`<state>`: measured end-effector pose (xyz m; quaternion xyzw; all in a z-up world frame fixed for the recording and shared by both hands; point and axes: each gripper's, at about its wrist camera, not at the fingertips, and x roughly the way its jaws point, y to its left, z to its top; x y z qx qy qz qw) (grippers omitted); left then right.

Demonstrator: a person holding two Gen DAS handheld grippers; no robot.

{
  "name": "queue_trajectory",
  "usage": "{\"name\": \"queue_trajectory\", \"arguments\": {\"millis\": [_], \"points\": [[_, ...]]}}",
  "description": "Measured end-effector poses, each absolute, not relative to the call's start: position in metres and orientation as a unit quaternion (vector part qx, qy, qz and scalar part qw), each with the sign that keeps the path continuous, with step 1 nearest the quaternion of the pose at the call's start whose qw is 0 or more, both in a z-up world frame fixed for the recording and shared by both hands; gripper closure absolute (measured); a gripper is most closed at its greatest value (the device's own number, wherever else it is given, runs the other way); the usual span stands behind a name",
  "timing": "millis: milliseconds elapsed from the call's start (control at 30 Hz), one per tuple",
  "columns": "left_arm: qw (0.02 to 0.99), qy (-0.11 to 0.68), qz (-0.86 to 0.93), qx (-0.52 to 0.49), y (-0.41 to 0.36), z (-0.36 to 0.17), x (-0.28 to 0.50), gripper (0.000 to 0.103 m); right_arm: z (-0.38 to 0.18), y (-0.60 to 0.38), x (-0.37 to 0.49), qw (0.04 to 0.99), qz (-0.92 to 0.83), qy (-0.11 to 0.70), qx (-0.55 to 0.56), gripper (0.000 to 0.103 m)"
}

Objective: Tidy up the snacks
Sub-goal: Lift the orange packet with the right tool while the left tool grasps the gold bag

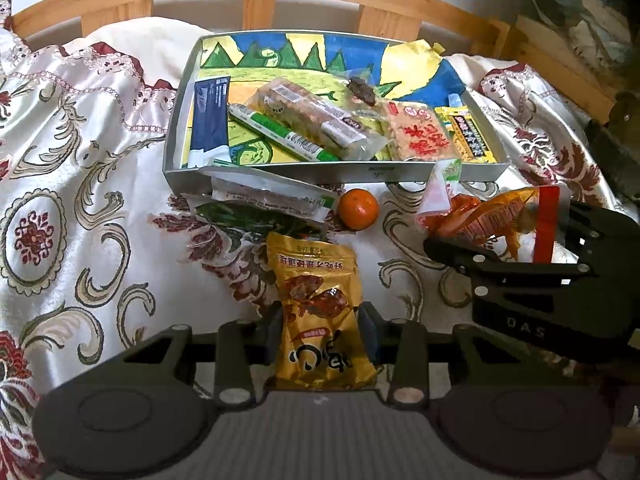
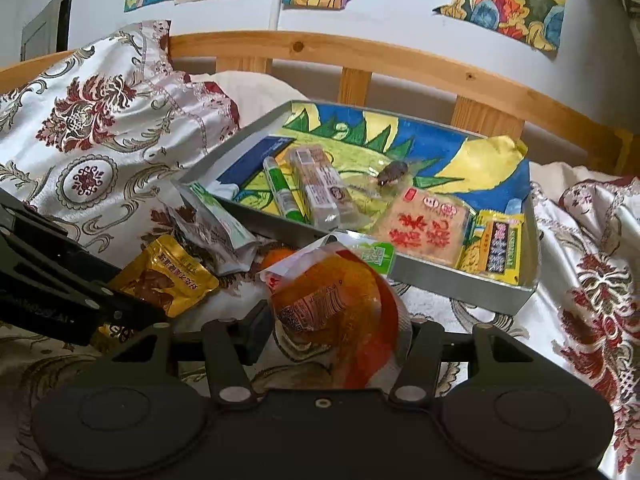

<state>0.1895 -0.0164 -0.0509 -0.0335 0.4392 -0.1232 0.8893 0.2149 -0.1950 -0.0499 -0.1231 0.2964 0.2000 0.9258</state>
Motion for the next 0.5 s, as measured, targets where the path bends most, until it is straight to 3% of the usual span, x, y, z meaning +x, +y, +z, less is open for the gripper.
{"name": "queue_trajectory", "arguments": {"millis": [500], "points": [[0.894,0.423,-0.133,-0.069,-0.007,-0.029,0.169,0.06,-0.036,-0.193,0.204,0.937,0.192,0.259,-0.133,0.046]]}}
